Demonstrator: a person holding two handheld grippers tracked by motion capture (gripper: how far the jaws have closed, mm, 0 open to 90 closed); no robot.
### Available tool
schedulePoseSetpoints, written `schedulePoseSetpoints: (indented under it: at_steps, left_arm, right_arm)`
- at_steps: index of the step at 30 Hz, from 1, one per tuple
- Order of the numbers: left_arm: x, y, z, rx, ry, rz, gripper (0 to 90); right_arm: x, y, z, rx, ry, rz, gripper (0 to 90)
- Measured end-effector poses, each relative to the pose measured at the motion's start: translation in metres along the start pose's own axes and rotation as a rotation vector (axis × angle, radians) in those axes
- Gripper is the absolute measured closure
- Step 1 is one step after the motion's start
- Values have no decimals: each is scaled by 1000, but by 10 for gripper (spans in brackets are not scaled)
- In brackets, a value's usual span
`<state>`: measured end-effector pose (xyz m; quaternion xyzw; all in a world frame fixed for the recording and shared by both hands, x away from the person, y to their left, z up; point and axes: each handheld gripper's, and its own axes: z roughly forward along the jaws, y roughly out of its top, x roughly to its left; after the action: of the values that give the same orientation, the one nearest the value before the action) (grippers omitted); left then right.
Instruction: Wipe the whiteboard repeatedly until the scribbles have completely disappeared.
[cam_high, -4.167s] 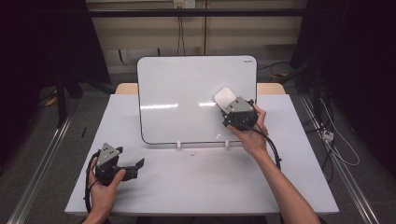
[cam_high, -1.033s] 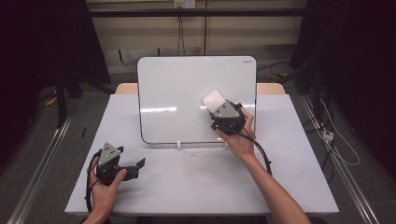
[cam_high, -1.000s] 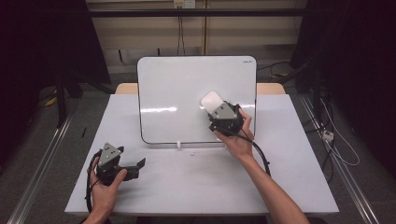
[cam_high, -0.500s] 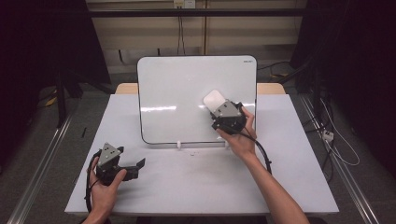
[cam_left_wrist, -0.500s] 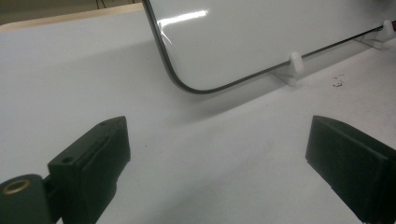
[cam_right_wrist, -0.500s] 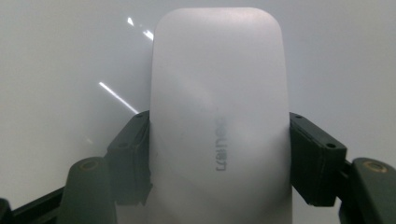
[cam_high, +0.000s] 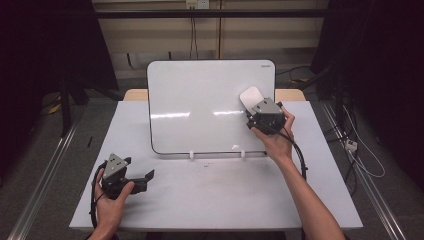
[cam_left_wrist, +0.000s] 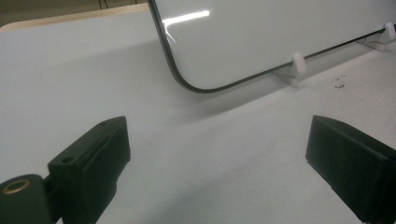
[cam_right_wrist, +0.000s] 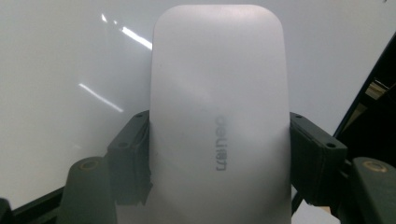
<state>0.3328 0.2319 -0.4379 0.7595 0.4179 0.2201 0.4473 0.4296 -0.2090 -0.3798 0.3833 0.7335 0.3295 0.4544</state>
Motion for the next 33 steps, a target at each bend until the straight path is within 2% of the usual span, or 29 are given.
schedulePoseSetpoints:
  at_steps: [6, 10, 19, 22, 25, 29, 30, 33]
  left_arm:
    - [-1, 0, 0, 5, -1, 3, 64]
    - [-2, 1, 1, 7, 0, 8, 64]
    - [-2, 1, 1, 0, -3, 5, 64]
    - [-3, 1, 1, 5, 7, 29, 64]
    - [-6, 3, 0, 2, 17, 68, 64]
    - [-4, 1, 1, 5, 12, 43, 64]
    - [-3, 1, 1, 2, 12, 32, 64]
    - [-2, 1, -1, 4, 18, 36, 64]
  right_arm:
    - [22, -14, -5, -2, 14, -17, 316]
    - [39, -18, -6, -6, 36, -50, 316]
    - [66, -25, -11, 2, 76, -103, 316]
    - [72, -27, -12, 4, 70, -122, 316]
    - [70, -28, -13, 7, 86, -122, 316]
    - [67, -32, -15, 9, 98, -153, 316]
    - [64, -33, -15, 13, 97, -152, 316]
    - [53, -37, -16, 21, 83, -129, 316]
